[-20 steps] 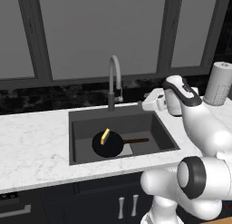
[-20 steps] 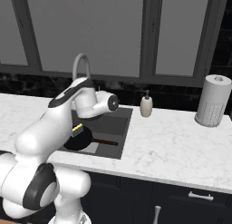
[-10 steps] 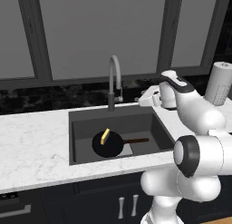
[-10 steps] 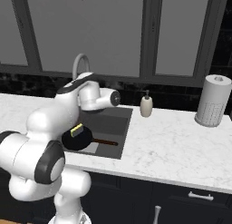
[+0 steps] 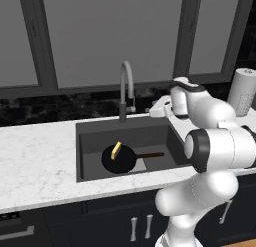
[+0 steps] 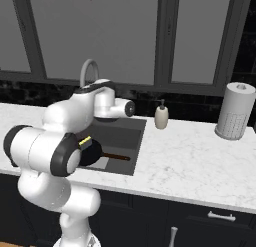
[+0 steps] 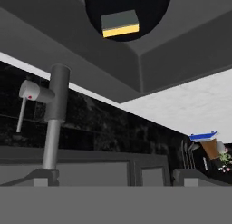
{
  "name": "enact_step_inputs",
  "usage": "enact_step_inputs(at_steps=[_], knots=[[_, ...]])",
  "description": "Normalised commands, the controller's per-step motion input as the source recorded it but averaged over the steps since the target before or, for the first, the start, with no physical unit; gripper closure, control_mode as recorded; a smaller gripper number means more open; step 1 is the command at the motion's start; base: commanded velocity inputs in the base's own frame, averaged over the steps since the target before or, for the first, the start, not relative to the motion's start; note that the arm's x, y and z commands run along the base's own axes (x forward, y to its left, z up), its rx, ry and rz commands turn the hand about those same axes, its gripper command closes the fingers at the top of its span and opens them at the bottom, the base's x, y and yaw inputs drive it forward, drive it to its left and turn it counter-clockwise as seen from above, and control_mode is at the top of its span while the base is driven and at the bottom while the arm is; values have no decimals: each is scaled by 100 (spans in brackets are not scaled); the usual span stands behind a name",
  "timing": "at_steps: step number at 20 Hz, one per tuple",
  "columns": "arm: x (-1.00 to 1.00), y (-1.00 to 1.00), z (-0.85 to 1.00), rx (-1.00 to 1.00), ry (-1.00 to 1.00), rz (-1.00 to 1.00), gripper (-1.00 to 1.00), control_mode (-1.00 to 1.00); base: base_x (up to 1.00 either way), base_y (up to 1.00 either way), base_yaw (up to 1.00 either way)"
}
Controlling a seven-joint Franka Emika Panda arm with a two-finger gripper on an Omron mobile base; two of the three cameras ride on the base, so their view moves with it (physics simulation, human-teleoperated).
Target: Pick the pan and sponge and place them into the sink. Then turn on the water.
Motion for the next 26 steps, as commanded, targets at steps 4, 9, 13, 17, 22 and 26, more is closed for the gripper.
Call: enact_step_inputs(at_steps=[4,9,13,17,22,26], knots=[[37,0,-9,0,0,0,-100,-100,0,0,0],[29,0,0,0,0,0,-100,-100,0,0,0],[28,0,-1,0,0,0,-100,-100,0,0,0],[26,0,-11,0,0,0,-100,-100,0,0,0],[26,0,-16,0,0,0,-100,-100,0,0,0],[21,4,-18,0,-1,0,-100,-100,0,0,0]])
